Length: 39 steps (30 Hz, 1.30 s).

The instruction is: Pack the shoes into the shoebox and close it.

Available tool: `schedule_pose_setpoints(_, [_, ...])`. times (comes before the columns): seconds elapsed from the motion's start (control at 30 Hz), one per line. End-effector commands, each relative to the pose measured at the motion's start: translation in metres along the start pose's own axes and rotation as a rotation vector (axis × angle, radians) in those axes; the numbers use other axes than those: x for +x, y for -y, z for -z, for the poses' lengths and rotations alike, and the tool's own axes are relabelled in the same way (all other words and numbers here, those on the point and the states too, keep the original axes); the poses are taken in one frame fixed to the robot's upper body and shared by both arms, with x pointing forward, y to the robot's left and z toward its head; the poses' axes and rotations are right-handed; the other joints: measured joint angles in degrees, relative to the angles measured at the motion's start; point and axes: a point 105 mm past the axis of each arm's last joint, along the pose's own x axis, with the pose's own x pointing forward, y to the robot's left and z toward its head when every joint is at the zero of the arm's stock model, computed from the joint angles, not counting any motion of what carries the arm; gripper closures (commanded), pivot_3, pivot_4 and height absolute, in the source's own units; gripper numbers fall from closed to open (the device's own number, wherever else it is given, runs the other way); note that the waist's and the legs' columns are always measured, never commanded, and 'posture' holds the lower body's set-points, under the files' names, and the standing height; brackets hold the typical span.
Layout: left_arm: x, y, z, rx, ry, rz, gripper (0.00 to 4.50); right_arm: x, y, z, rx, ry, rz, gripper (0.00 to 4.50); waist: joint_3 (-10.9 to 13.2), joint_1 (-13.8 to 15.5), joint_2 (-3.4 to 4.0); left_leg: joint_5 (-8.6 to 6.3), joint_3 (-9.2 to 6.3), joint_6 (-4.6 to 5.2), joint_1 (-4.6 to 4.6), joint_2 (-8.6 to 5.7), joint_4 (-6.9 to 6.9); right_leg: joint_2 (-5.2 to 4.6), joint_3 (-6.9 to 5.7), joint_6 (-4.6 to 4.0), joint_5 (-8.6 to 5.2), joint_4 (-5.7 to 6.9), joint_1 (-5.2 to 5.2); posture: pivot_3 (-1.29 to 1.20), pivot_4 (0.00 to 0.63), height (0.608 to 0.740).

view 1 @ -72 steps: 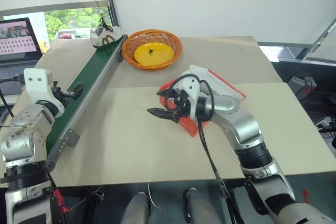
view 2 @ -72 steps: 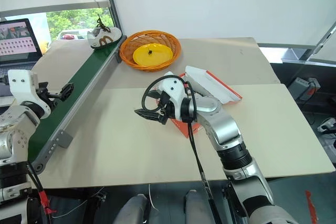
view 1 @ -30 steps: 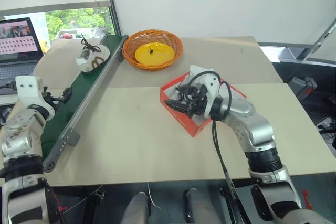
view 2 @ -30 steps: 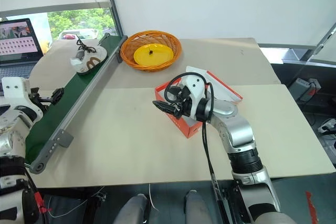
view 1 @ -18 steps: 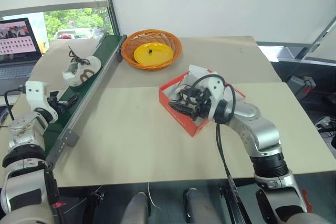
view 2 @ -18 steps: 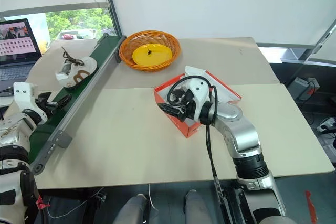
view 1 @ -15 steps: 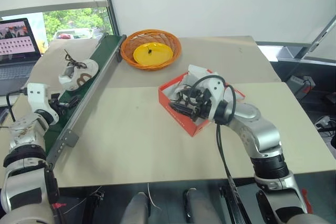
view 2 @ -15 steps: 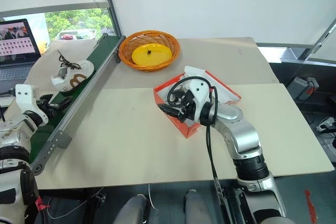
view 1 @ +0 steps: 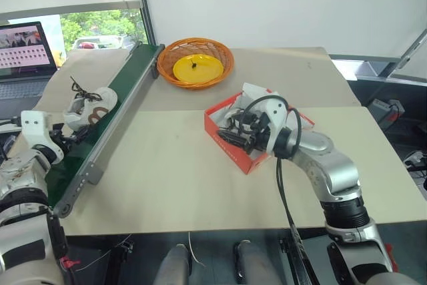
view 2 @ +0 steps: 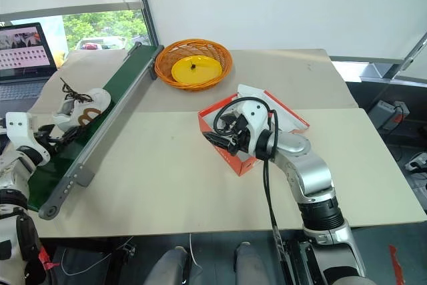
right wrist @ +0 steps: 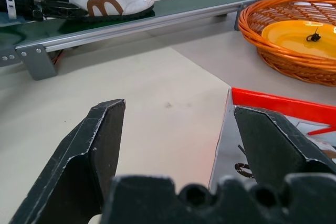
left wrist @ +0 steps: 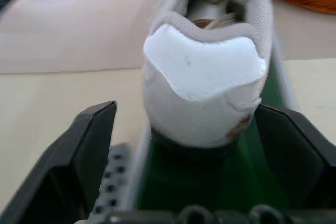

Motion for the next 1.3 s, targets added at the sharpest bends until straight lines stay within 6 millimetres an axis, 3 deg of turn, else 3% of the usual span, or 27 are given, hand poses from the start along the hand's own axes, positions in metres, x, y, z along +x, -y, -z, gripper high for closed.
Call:
schedule_pose_setpoints(0.03, [0.005,0.016,-0.012,0.008,0.047,0.085,1.64,-0.001,0.002,-0.017,-0.046,0.045,0.000,0.58,0.0,0.1,0.00,0.00,0.00,0.00,0.00,0.00,0.00,0.00,0.00,0.00,0.00,0.01,0.00,0.00,0.150,0.740])
schedule_pose_setpoints(0.07, [0.006,0.019,-0.013,0.000,0.056,0.097,2.07,-0.001,0.002,-0.017,-0.048,0.045,-0.001,0.58,0.0,0.2,0.00,0.00,-0.05,0.00,0.00,0.00,0.00,0.00,-0.02,0.00,0.00,0.02,0.01,0.00,0.150,0.740])
schedule_pose_setpoints(0.17, [0.008,0.025,-0.016,-0.005,0.067,0.119,2.56,-0.001,0.002,-0.017,-0.050,0.043,-0.001,0.58,0.0,0.4,-0.01,0.00,-0.05,0.00,-0.01,-0.01,0.02,-0.01,-0.02,0.00,0.00,0.00,0.04,0.00,0.150,0.740])
schedule_pose_setpoints(0.37, [0.017,0.046,-0.031,0.016,0.092,0.176,2.84,-0.002,0.003,-0.018,-0.054,0.041,0.003,0.58,0.0,0.5,-0.02,0.00,-0.06,0.00,-0.02,-0.01,0.03,0.00,-0.02,0.00,0.00,-0.01,0.03,0.00,0.150,0.740])
schedule_pose_setpoints(0.53, [0.024,0.099,-0.067,0.026,0.193,0.302,2.84,-0.001,0.004,-0.023,-0.009,0.079,0.009,0.58,0.0,0.1,-0.04,0.00,-0.06,0.00,-0.07,0.00,0.02,0.00,-0.01,0.00,0.00,0.00,-0.02,0.00,0.150,0.740])
schedule_pose_setpoints(0.63, [0.023,0.136,-0.086,0.016,0.256,0.372,2.84,-0.002,0.012,-0.038,0.162,0.182,0.036,0.58,0.0,-0.2,-0.05,0.00,-0.06,0.00,-0.09,0.00,0.02,-0.01,0.01,-0.01,0.01,-0.02,-0.03,0.00,0.150,0.740])
schedule_pose_setpoints(0.7, [0.022,0.172,-0.100,-0.004,0.305,0.439,2.84,-0.003,0.025,-0.050,0.347,0.283,0.076,0.58,0.0,-0.4,-0.05,0.00,-0.06,0.00,-0.09,0.00,0.02,-0.01,0.03,-0.01,0.01,-0.01,-0.04,0.00,0.150,0.740])
schedule_pose_setpoints(0.8, [0.018,0.208,-0.114,-0.009,0.351,0.508,2.84,-0.003,0.035,-0.056,0.522,0.355,0.114,0.58,0.0,-0.3,-0.05,0.00,-0.07,0.00,-0.06,0.01,0.01,-0.01,0.07,-0.03,0.02,0.00,-0.03,0.00,0.150,0.740])
schedule_pose_setpoints(1.03, [0.000,0.281,-0.139,-0.071,0.421,0.670,2.84,0.002,0.042,-0.066,0.636,0.407,0.161,0.58,0.0,-0.4,-0.04,0.00,-0.01,0.00,-0.07,0.00,-0.02,0.00,0.12,-0.03,0.02,0.01,-0.08,0.00,0.150,0.740])
schedule_pose_setpoints(1.17, [-0.013,0.310,-0.142,-0.108,0.417,0.763,2.84,0.001,0.048,-0.070,0.669,0.435,0.185,0.58,0.0,-0.4,-0.04,0.00,0.00,0.00,-0.07,0.00,-0.01,0.00,0.12,-0.03,0.02,0.00,-0.05,0.00,0.150,0.740])
schedule_pose_setpoints(1.3, [-0.014,0.317,-0.135,-0.088,0.389,0.797,2.84,-0.002,0.055,-0.070,0.693,0.455,0.199,0.58,0.0,-0.7,0.01,0.00,0.03,0.01,-0.02,0.01,-0.02,0.04,0.15,-0.03,0.02,0.01,-0.04,0.00,0.150,0.740])
